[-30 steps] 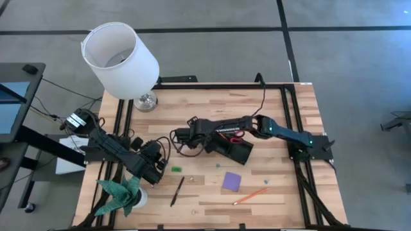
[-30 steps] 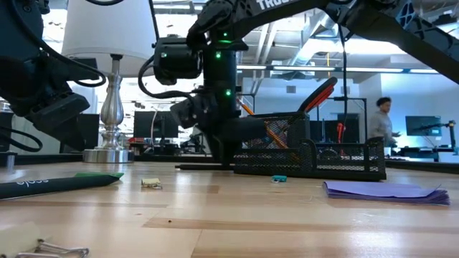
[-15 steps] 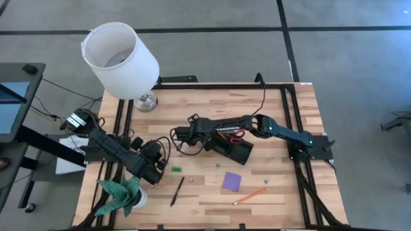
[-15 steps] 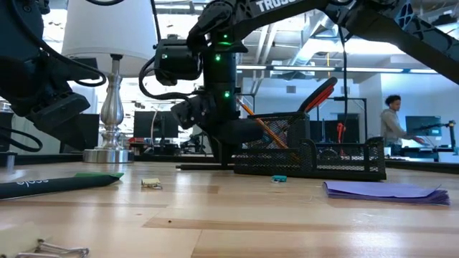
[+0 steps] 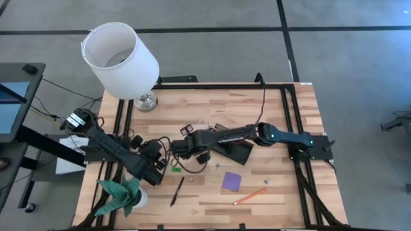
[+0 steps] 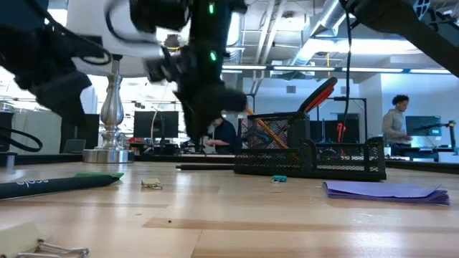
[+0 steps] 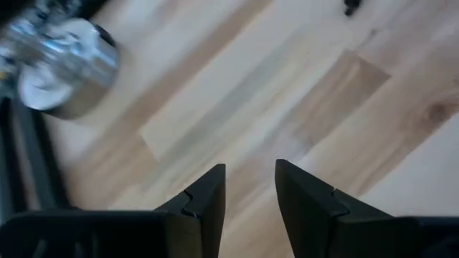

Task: Pick and place office supplies into organizer
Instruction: Put the left orange pencil into the black desk organizer

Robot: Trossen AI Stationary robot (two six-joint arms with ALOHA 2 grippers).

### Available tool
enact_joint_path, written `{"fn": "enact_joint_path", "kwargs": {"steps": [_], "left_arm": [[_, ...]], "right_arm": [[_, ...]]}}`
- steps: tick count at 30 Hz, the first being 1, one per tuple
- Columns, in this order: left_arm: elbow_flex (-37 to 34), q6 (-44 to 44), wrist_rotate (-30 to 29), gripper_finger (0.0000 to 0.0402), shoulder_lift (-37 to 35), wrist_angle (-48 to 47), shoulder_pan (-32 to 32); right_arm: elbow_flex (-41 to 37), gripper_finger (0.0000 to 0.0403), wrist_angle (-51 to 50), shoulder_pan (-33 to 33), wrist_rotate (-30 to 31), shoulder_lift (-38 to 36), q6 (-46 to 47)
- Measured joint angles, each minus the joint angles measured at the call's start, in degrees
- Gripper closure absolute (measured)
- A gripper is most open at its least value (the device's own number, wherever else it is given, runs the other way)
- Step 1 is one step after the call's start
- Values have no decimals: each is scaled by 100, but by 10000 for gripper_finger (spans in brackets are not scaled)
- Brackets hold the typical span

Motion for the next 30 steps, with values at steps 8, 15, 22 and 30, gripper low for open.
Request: {"fn": "enact_joint_path", "kwargs": {"steps": [8, 15, 22, 30], "left_arm": [[292, -801, -209, 283, -4, -833, -278], [292, -1825, -413, 283, -2, -845, -1048], [296, -2875, -576, 283, -3, -1078, -1836], [296, -3240, -615, 283, -2, -1083, -2065]], "right_arm": [[-100, 276, 871, 269, -2896, -195, 1059], [-102, 276, 1621, 535, -2959, -193, 1794], [-100, 276, 751, 777, -2936, -315, 2409], [-107, 276, -325, 840, -2224, -1237, 2439]]}}
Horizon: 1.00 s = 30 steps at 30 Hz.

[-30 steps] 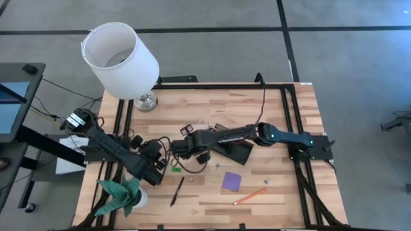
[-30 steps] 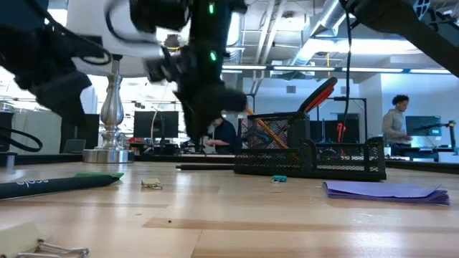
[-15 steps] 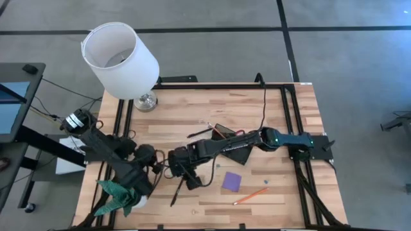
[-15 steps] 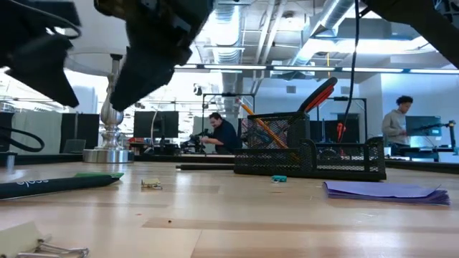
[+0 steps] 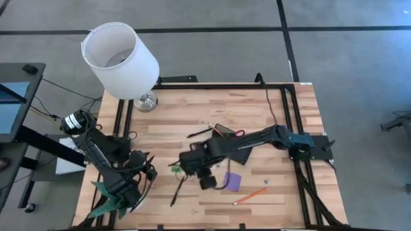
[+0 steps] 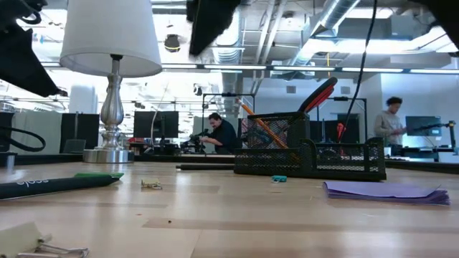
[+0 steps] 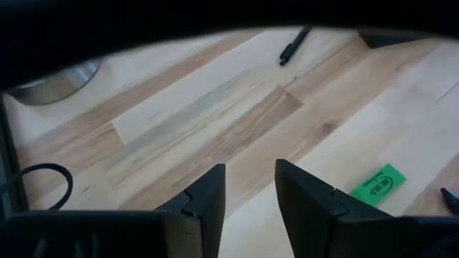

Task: Pick and place office supplies into organizer
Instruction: Put the left orange pencil into the black desk organizer

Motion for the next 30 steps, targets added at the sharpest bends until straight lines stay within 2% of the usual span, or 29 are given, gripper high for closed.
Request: {"fn": "enact_joint_path", "kwargs": {"steps": [9, 12, 16, 24, 28, 30], "left_arm": [[-1, -101, -55, 283, 0, -240, 2], [-2, -163, -57, 283, 0, -312, 4], [-2, -82, 8, 283, 0, -309, 4], [-4, 1841, 977, 283, -75, -330, 205], [153, 3478, 1703, 283, -142, 156, 641], [286, 4289, 1711, 283, -146, 343, 868]], "right_arm": [[5, 276, 12, -87, 1099, -1465, 21], [-49, 276, 372, -154, 1244, -1744, 149], [-148, 274, 558, -173, 1237, -1754, 151], [-941, 274, 1123, -245, 1240, -1671, 268], [-1130, 274, 1209, -310, 1235, -1669, 270], [-1152, 274, 1250, -360, 1235, -1673, 271]]}}
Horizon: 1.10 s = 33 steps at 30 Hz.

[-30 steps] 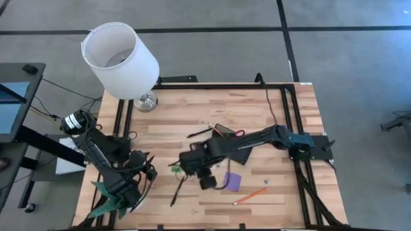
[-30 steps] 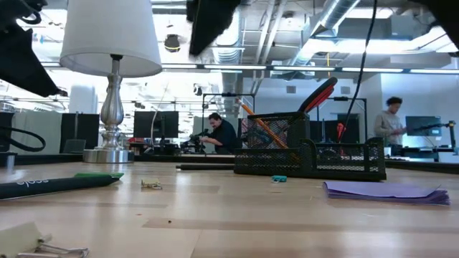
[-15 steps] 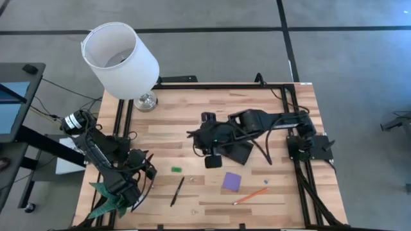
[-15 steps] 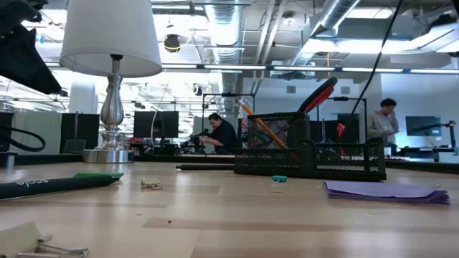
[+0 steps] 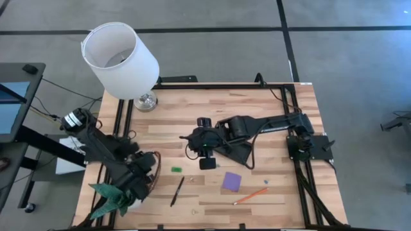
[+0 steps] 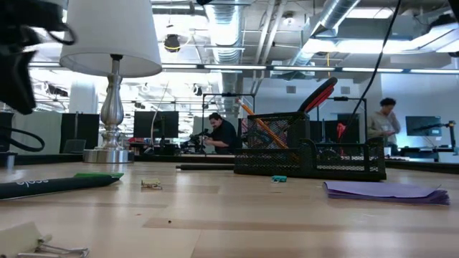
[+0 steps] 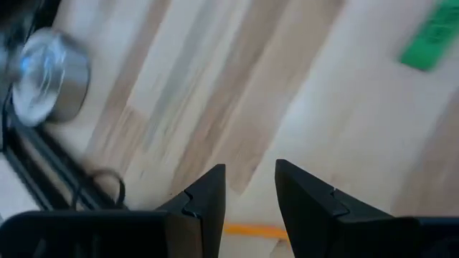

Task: Pick and place office supplies into organizer
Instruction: Put the left orange pencil into the black desk organizer

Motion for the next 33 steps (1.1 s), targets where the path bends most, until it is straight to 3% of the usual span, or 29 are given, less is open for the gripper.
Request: {"fn": "enact_joint_path", "kwargs": {"steps": [4, 9, 14, 18, 26, 33], "left_arm": [[319, 1709, 183, 283, 2, 752, 560], [883, 3261, 1596, 283, 59, 898, 1188], [1243, 4623, 2538, 283, 286, 1093, 1406], [1413, 4978, 3154, 283, 778, 1319, 1362], [2189, 5093, 3301, 283, 2087, 27, 1112], [2679, 5183, 3601, 283, 2470, -127, 997]], "right_arm": [[-10, 274, 39, -80, -4, 0, -32], [-10, 274, 24, -177, -19, 0, -46], [-10, 274, -259, -272, -13, 0, -57], [-10, 274, -870, -375, -11, -35, -44], [-2, 274, -1419, -500, -1, -57, -42], [-8, 274, -1582, -261, -150, -702, -275]]}}
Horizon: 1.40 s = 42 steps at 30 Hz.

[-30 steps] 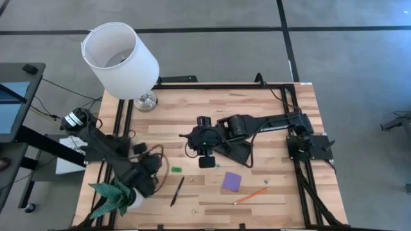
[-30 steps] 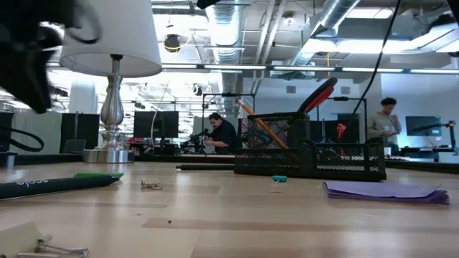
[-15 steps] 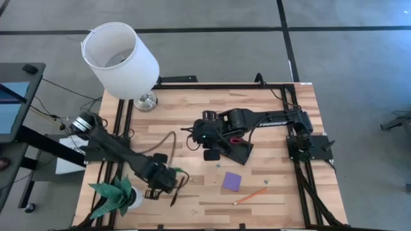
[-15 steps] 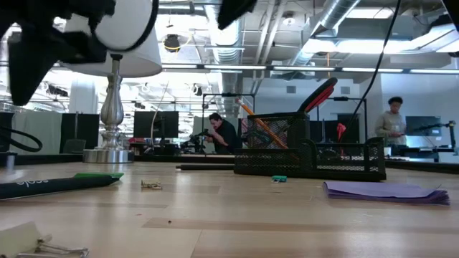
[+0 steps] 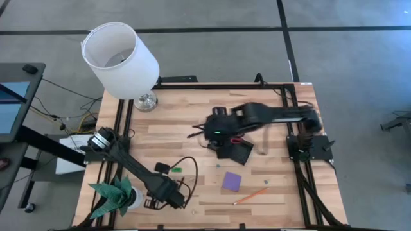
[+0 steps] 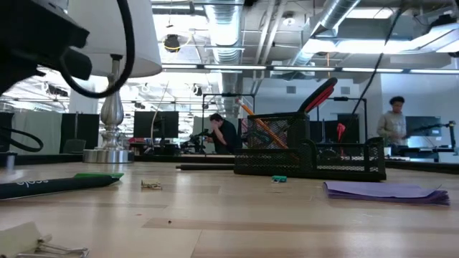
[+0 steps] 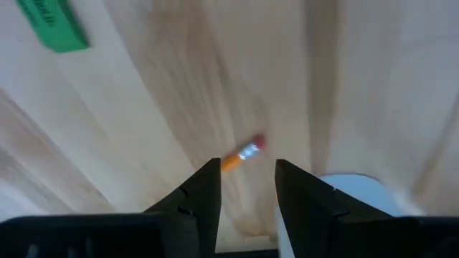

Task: Pick and place office supplies into organizer
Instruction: Put the left orange pencil into the black desk organizer

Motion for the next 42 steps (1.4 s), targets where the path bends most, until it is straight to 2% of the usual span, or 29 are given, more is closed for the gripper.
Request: {"fn": "enact_joint_path", "kwargs": {"steps": [4, 9, 15, 20, 25, 31, 38, 42], "left_arm": [[151, -363, 286, 283, 0, -213, 3], [149, -682, 545, 283, 80, 22, -61], [147, -592, 668, 283, 602, -323, -81], [141, -319, 333, 283, 1069, -772, -77], [140, -134, 270, 283, 1281, -705, -71], [288, -176, 224, 283, 1252, -734, -71], [337, 111, 246, 283, 1257, -143, -68], [337, 97, 251, 283, 1257, -258, -53]], "right_arm": [[7, 274, 392, 239, -32, -647, 178], [13, 274, 666, 676, 7, -1222, 383], [7, 274, 623, 1246, 28, -1298, 460], [5, 274, 647, 1537, 290, -1164, 555], [4, 274, 645, 1481, 518, -1175, 734], [4, 274, 701, 1402, 515, -1184, 698], [4, 274, 739, 1276, 503, -1169, 686], [2, 274, 743, 1257, 494, -1169, 686]]}}
